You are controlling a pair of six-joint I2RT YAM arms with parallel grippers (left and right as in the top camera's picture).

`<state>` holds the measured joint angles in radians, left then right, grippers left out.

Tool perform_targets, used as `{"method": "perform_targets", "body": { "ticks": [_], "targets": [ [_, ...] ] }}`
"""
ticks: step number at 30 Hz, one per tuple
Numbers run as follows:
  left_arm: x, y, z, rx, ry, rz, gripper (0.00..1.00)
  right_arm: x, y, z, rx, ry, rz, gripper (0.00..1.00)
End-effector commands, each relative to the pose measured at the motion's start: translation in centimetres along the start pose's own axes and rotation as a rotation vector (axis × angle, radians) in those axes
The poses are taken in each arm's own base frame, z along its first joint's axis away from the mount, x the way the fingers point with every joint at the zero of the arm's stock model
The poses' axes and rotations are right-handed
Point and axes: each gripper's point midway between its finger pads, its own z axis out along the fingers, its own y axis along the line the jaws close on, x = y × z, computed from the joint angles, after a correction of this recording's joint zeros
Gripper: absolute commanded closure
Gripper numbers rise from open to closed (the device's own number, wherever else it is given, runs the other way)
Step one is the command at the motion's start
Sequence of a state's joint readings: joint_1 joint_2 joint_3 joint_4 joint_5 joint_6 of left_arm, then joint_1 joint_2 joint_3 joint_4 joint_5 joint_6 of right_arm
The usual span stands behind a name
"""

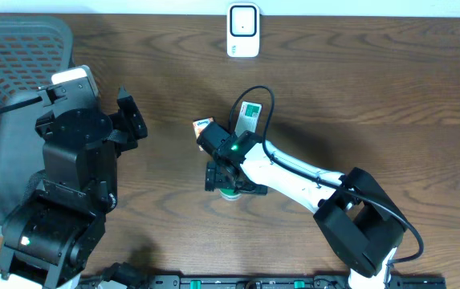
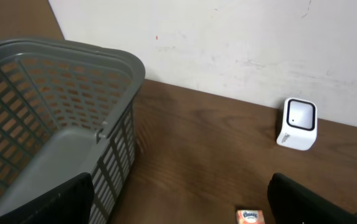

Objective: Scan the item barcode

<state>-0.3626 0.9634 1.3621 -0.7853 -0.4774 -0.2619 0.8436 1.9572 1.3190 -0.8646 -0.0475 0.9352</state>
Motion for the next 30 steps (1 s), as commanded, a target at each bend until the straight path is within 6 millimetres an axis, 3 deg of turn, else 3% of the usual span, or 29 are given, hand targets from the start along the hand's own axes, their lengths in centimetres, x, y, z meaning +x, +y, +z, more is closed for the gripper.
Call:
{"method": "perform_targets", "body": {
  "ticks": [1,5,10,13,15,17,23,27,30],
  "targets": [
    [0.2,0.3,0.1,-0.013,0.002,-0.002,0.11,-0.1,-0.4,-0.6,0.008,-0.015,0.022,0.01],
    [0.2,0.3,0.1,-0.013,0.002,-0.002,0.11,-0.3,0.0,-1.2,-0.011,-0.028,-0.002,0.01],
    [0.2,0.3,0.1,-0.013,0.002,-0.002,0.11,-0.3,0.2,-1.3,-0.018,-0.032,-0.186,0.01],
    [0.2,0.3,0.1,-0.013,0.002,-0.002,0.11,-0.1,-0.1,-1.3,-0.007,-0.023,-0.249,0.17],
    [0.2,0.3,0.1,-0.013,0.002,-0.002,0.11,0.0,-0.3,-1.2,0.002,-0.015,-0.257,0.43],
    [0.2,0.3,0.1,-0.013,0.002,-0.002,0.11,0.1,-0.4,-1.2,0.004,-0.014,-0.257,0.53],
    [0.2,0.3,0.1,-0.013,0.002,-0.002,0.11,0.0,-0.3,-1.2,0.003,-0.016,-0.38,0.52],
    [0.2,0.3,0.1,-0.013,0.002,-0.002,0.11,0.0,-0.5,-1.3,0.014,-0.017,-0.69,0.51],
    [0.2,0.3,0.1,-0.013,0.002,-0.002,0.11,0.3,-0.9,-1.3,0.025,0.003,-0.931,0.4]
  ]
}}
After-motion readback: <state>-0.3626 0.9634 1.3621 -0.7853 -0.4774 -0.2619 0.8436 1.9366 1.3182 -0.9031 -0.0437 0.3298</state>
